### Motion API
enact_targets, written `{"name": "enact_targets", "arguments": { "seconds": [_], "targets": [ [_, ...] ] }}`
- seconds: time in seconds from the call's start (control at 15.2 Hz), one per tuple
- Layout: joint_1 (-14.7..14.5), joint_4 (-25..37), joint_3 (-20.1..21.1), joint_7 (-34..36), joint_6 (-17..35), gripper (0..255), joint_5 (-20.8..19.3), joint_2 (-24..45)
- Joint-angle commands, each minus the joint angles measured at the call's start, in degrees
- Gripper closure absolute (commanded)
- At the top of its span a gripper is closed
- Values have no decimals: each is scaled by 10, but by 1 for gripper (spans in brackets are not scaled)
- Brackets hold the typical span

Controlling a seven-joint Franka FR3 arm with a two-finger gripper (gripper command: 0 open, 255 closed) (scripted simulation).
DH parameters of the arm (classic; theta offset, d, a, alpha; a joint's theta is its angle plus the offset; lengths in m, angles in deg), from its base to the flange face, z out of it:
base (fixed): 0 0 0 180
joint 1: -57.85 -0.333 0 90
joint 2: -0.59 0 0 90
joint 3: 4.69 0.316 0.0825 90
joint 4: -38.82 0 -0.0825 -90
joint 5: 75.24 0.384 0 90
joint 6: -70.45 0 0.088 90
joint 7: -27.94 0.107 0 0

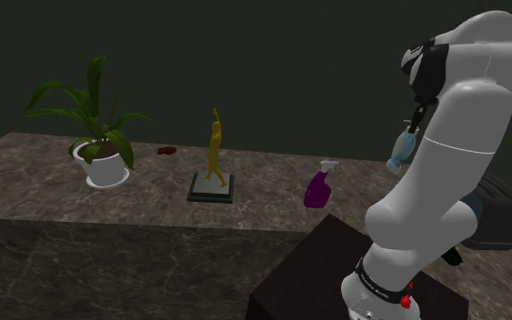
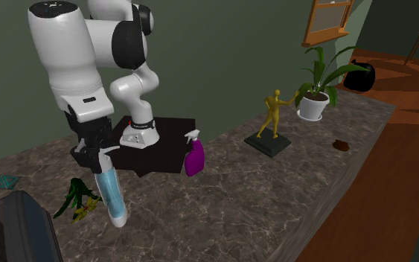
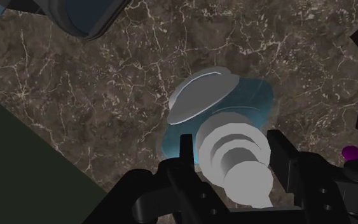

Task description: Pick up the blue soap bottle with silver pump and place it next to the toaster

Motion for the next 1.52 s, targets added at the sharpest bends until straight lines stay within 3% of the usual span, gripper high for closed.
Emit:
{"name": "enact_targets", "arguments": {
  "seconds": [0.0, 1.45],
  "targets": [
    [0, -14, 0, 0, 15, 255, 1, 1],
    [9, -136, 11, -19, 173, 255, 40, 49]
  ]
}}
